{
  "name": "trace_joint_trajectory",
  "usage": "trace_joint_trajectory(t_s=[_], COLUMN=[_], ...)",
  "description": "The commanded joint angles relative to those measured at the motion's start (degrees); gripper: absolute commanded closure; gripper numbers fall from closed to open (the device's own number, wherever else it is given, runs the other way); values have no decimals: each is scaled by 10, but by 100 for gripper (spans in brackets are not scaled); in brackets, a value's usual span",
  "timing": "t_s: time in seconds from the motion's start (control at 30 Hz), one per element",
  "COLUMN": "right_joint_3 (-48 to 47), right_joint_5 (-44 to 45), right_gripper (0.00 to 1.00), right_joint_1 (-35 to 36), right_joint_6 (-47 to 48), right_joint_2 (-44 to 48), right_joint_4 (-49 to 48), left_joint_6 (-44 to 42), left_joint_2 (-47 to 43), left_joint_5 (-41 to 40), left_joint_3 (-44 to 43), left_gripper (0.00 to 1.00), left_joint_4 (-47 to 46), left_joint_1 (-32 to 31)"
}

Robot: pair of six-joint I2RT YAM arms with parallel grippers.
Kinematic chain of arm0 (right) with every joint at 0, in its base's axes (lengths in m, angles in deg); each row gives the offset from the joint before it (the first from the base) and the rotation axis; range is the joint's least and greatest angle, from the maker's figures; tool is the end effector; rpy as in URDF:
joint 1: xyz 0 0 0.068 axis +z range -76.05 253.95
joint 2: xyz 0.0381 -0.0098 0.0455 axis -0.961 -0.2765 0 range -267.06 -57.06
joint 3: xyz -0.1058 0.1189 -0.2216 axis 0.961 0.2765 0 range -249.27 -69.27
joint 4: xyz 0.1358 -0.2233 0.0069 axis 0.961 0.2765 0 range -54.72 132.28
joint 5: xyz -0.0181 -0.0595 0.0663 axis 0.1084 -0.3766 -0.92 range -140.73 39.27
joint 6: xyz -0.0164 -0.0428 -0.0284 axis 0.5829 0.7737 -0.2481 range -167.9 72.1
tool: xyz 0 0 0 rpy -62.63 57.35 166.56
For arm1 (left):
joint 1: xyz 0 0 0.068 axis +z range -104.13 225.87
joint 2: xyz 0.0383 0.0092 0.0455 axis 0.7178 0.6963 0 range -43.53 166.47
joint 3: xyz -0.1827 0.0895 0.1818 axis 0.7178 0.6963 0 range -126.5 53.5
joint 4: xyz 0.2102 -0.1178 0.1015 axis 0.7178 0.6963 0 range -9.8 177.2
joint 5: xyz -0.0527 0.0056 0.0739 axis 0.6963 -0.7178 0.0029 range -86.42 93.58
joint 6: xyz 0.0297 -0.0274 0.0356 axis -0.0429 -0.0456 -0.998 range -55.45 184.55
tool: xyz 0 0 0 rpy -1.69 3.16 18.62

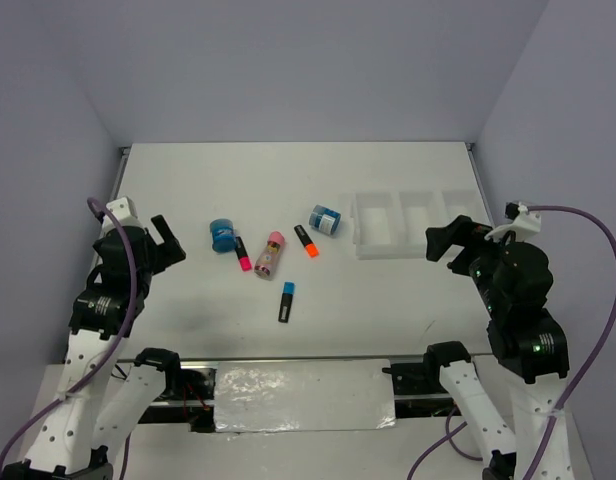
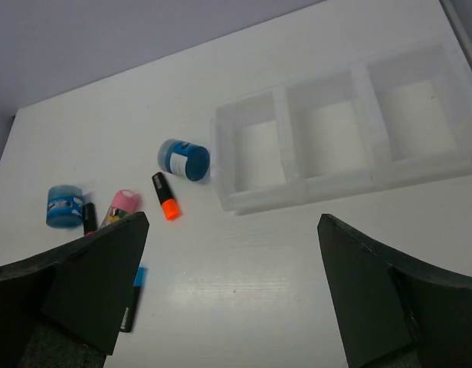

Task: Sort the stationery into containers
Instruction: Pick up the stationery from the center of the board.

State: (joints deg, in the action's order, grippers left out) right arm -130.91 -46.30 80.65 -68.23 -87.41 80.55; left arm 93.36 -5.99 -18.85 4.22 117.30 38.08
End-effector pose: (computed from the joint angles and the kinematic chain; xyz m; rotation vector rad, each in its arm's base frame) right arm 0.0763 0.0062 0.3991 0.2708 1.8017 0.2644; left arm 0.1355 -0.0048 0.3372 -0.6002 1.8846 -0.0204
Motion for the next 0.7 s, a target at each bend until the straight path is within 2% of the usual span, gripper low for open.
trace_joint_trajectory(t_s=[0.0,0.23,0.37,0.47,0.67], right_joint_3=[-14,6,14,31,41], right_joint_5=[23,-4,-35,-64,-51], right_gripper=[0,0,0,0,0], right_joint_1=[-3,-3,-2,-3,-3], right_joint_6=[-8,-16,-24,-26,-19], right_joint_2=[27,28,14,16,5], right_joint_4=[-13,-14,-11,-26,-21], left_joint_6=[10,21,36,47,77], left_joint_2=[17,41,74,132,284], left_joint_5=[-19,-24,23,83,70], left_joint_3=[-22,-28,-55,-90,-168], left_gripper=[1,1,1,1,1], left_joint_4=[0,8,11,10,8], left_joint_1=[0,0,0,-6,-53])
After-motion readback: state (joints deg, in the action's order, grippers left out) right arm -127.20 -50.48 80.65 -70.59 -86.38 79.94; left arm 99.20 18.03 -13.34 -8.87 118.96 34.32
